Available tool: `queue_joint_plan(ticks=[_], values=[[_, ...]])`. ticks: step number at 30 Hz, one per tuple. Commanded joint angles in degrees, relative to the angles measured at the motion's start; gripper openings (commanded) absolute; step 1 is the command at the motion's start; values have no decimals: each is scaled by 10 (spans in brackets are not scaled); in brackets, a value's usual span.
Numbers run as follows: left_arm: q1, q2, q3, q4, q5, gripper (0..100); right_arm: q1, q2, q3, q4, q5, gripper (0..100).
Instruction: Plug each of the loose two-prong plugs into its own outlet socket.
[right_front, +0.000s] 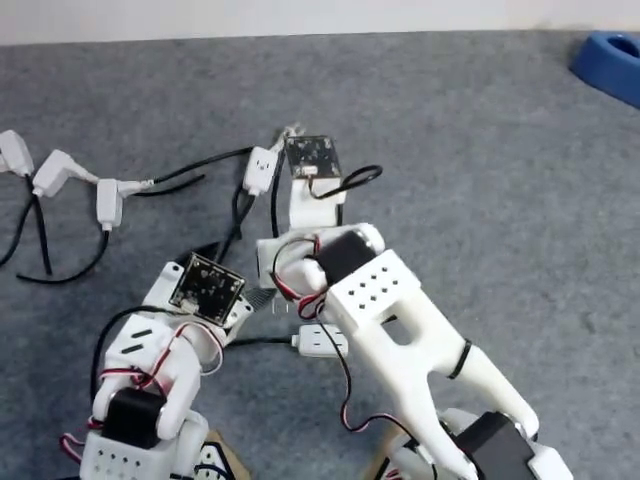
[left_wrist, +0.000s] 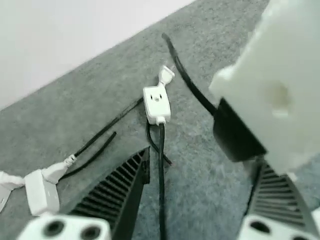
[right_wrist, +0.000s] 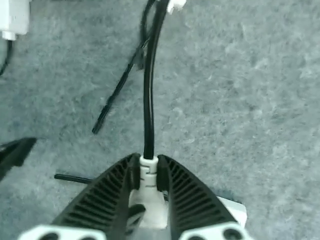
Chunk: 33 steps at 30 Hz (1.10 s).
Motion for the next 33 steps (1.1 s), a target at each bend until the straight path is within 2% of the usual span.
queue_joint_plan(ticks=[1, 7, 24, 33], values=[[-9, 6, 25, -36, -7, 316, -7, -24, -77, 43, -1, 5], [-10, 6, 29, -38, -20, 312, -6, -21, -125, 97, 17, 5], [-11, 6, 30, -38, -21, 312, -5, -21, -125, 155, 109, 5], [-11, 5, 29, -37, -21, 312, 57, -20, -123, 189, 176, 5]])
